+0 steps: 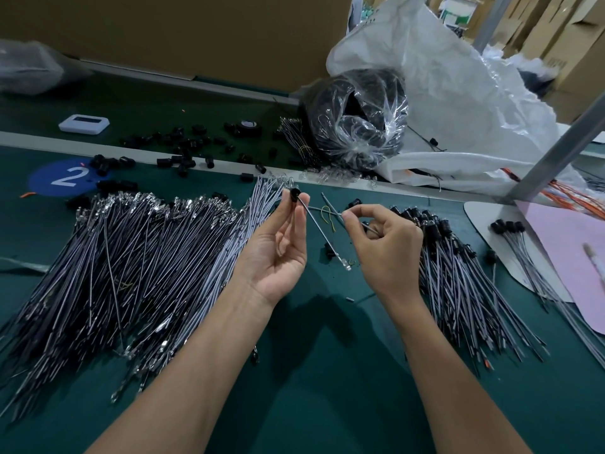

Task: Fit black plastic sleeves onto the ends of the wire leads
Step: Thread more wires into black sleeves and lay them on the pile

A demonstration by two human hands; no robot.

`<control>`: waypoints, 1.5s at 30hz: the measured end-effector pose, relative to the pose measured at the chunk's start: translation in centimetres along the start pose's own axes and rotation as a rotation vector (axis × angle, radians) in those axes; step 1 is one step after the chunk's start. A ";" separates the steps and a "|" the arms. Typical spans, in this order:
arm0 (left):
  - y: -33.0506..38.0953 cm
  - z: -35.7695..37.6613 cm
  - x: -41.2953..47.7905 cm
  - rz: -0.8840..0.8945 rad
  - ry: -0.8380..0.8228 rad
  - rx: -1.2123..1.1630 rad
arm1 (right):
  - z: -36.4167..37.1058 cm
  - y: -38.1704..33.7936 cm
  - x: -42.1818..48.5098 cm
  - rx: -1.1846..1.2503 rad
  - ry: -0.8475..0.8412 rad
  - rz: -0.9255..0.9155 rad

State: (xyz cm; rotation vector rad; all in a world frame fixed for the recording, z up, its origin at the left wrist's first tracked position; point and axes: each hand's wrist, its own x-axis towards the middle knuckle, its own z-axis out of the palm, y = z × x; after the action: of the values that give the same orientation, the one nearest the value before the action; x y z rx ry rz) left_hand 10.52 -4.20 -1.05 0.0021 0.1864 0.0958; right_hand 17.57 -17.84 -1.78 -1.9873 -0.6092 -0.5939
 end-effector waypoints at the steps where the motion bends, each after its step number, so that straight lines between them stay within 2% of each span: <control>1: 0.0 0.0 0.0 -0.002 -0.002 0.007 | 0.0 0.0 0.0 -0.001 -0.002 0.003; 14: 0.2 -0.4 0.2 0.004 -0.009 0.112 | -0.4 -0.3 0.1 0.042 0.004 0.064; 18: 0.2 -0.5 0.3 0.029 0.002 0.237 | -0.2 0.4 0.2 0.002 -0.127 0.087; 23: 0.2 -0.4 0.4 0.073 0.031 0.309 | 0.0 0.5 0.4 0.096 -0.290 0.123; 29: 0.0 -0.3 0.4 0.132 0.063 0.376 | -0.5 -0.6 0.4 0.223 -0.094 0.092; 34: -0.1 -0.3 0.5 0.162 0.081 0.430 | -0.9 -1.3 0.1 0.235 0.015 -0.015; 40: 0.0 -0.4 0.5 0.178 0.099 0.407 | -1.2 -1.8 0.0 0.127 -0.007 -0.157; 45: 0.1 -0.5 0.6 0.178 0.110 0.391 | -1.3 -1.9 0.0 0.075 -0.049 -0.192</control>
State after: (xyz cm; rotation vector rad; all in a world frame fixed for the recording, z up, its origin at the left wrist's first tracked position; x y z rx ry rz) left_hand 11.04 -4.08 -1.65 0.4046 0.3129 0.2362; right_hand 16.12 -18.12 0.01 -1.8906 -0.8472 -0.6305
